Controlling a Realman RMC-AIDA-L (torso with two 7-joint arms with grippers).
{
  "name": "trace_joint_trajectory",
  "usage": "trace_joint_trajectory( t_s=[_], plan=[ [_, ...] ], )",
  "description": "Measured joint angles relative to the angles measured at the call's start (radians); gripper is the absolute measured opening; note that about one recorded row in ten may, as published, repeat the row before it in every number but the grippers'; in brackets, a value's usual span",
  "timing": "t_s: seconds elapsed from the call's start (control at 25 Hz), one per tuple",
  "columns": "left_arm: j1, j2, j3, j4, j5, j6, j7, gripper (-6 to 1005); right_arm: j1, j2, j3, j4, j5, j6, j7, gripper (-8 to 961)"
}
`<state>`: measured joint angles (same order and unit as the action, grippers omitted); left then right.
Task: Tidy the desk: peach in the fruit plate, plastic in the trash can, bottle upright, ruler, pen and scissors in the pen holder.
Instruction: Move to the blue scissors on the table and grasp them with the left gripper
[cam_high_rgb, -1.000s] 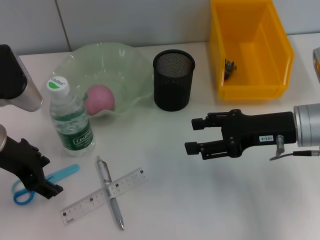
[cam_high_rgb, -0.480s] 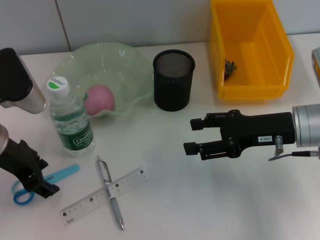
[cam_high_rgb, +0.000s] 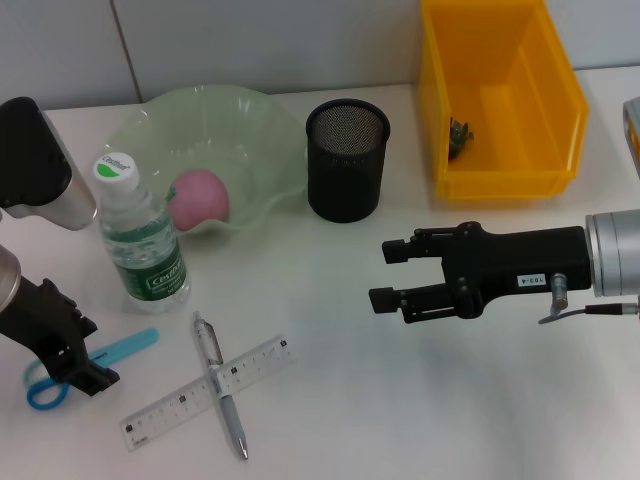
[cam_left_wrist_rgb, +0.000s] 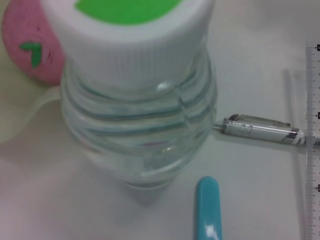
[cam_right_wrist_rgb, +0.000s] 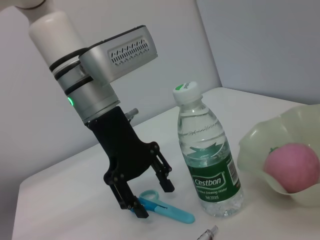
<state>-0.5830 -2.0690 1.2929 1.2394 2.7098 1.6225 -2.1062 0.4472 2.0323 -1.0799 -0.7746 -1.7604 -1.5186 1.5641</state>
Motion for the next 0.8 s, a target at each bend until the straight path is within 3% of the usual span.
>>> trace_joint_trajectory(
  t_s=[0.44, 0.8],
  plan=[
    [0.000, -0.002, 0.031, -0.014, 0.014, -0.018, -0.007, 708, -0.002, 0.000, 0.000, 0.000, -0.002, 0.000, 0.000, 775],
    [0.000, -0.002, 0.036, -0.017, 0.032, -0.026, -0.008, 612, -0.002, 0.001, 0.000, 0.000, -0.002, -0.001, 0.000, 776]
  ],
)
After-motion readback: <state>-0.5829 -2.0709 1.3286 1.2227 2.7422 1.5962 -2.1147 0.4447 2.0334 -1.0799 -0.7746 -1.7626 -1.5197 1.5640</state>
